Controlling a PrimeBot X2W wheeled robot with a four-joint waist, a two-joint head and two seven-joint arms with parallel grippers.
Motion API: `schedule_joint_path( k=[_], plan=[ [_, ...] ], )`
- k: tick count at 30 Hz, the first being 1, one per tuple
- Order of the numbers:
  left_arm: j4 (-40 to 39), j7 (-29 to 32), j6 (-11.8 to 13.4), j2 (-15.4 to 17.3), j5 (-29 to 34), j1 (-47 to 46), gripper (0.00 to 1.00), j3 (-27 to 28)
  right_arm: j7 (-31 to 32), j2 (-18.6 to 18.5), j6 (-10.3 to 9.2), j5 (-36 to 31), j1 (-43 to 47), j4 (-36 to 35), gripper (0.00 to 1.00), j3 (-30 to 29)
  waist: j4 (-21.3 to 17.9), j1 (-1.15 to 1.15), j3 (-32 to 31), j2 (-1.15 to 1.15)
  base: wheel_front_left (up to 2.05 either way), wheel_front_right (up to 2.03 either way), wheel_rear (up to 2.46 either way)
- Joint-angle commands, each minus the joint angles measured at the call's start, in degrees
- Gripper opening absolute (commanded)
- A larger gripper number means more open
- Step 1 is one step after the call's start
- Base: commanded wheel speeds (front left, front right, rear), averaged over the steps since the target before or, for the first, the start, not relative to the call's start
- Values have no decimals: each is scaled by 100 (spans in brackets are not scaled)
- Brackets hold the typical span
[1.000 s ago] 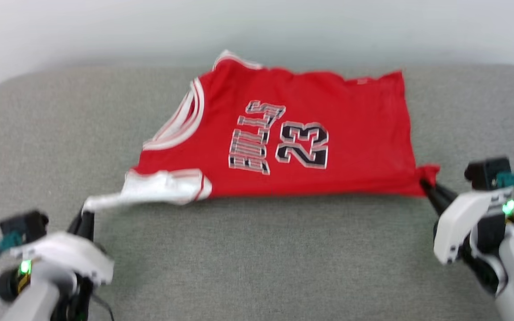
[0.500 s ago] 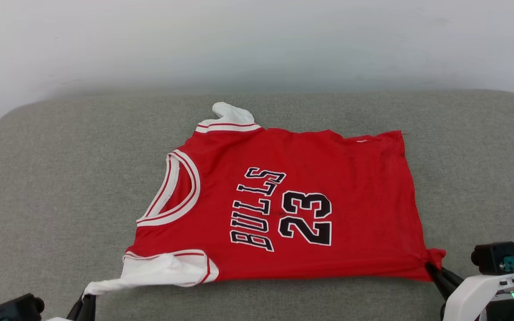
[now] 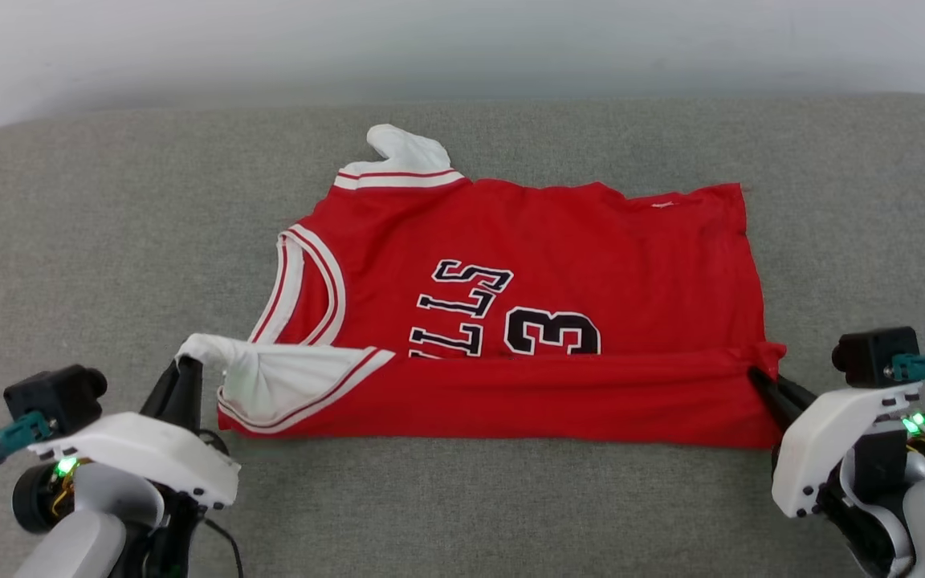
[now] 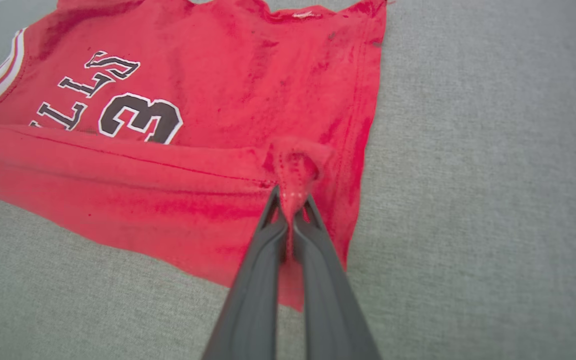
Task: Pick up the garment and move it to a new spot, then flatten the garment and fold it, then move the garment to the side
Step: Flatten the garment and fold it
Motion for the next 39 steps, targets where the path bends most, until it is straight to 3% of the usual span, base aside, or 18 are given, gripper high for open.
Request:
schedule_joint_path(
  k=[1, 11, 12, 13, 15, 16, 17, 18, 27, 33, 39],
  plan=[
    [242, -88, -140, -109, 61, -308, 0, -19, -59, -4, -8, 10, -264, 190, 0, 48, -28, 0, 225, 0, 0, 0, 0],
    [1701, -152, -881, -688, -136, -1306, 0, -186, -346, -87, -9, 52, -1002, 1134, 0, 287, 8, 0, 772, 0, 0, 0, 0],
    [2221, -75, -1104, -858, -227, -1569, 0, -268, -488, -83, -9, 62, -1131, 1491, 9, 381, 4, 0, 870, 0, 0, 0, 0],
    [2411, -13, -1193, -907, -270, -1644, 0, -296, -545, -80, -9, 55, -1160, 1596, 26, 419, 0, 0, 899, 0, 0, 0, 0],
    [2757, 46, -1350, -989, -331, -1773, 37, -329, -650, -80, -10, 63, -1199, 1812, 42, 490, -9, 0, 916, 0, 0, 0, 0],
    [2918, 98, -1418, -1031, -377, -1814, 55, -342, -697, -83, -10, 77, -1208, 1899, 68, 544, -19, 0, 916, 0, 0, 0, 0],
    [3048, 108, -1482, -1073, -402, -1849, 95, -359, -751, -101, -10, 74, -1223, 1970, 85, 593, -25, 0, 910, 0, 0, 0, 0],
    [3171, 87, -1539, -1095, -412, -1882, 100, -358, -809, -116, -10, 83, -1237, 2028, 100, 634, -31, 0, 898, 0, 0, 0, 0],
    [3519, 55, -1757, -903, -505, -1878, 100, -243, -1937, -288, -8, 0, -1011, 1579, 100, 658, -65, 0, 477, 0, 0, 0, 0],
    [2955, 514, -1590, -418, -532, -1600, 100, -268, -2503, -139, -8, -204, -503, 775, 100, 260, -122, 0, 107, 0, 0, 0, 0],
    [2131, 1700, -1258, 257, -735, -1230, 100, -403, -2616, 169, -7, -415, 39, -158, 100, -117, -253, 0, -11, 0, 0, 0, 0]
  ],
)
